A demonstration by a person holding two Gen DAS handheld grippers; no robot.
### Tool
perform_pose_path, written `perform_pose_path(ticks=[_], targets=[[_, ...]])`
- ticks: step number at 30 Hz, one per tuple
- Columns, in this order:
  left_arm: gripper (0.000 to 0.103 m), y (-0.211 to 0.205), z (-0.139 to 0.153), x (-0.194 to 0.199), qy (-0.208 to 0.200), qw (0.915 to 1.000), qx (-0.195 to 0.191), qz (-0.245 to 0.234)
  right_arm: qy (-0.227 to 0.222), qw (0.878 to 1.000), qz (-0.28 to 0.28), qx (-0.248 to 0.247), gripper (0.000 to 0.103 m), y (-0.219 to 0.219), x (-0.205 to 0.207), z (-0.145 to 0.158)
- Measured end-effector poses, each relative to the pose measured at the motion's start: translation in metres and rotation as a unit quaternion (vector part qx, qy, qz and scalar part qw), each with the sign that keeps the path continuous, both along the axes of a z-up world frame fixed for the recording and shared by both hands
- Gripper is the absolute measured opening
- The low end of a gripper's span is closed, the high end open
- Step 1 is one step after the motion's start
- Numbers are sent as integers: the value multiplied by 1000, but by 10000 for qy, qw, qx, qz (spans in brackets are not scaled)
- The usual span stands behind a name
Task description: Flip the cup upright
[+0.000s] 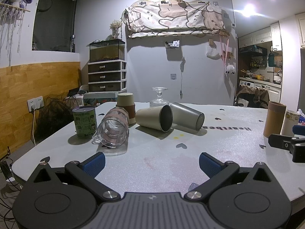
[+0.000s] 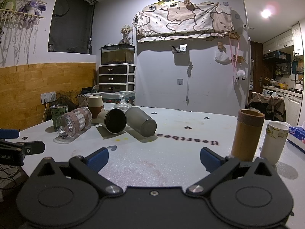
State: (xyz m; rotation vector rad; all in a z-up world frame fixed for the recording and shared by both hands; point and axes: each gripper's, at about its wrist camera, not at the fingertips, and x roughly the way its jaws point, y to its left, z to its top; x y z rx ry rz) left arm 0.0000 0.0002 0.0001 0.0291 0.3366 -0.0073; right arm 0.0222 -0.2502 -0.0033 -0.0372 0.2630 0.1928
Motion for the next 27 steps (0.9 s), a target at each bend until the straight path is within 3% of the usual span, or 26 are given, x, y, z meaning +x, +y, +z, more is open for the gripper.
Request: perform_pose_path(ticks=[27], targets=[[103,0,0,0,-5,10000,-15,-38,-11,10000,-5,2,103,0,0,-1]])
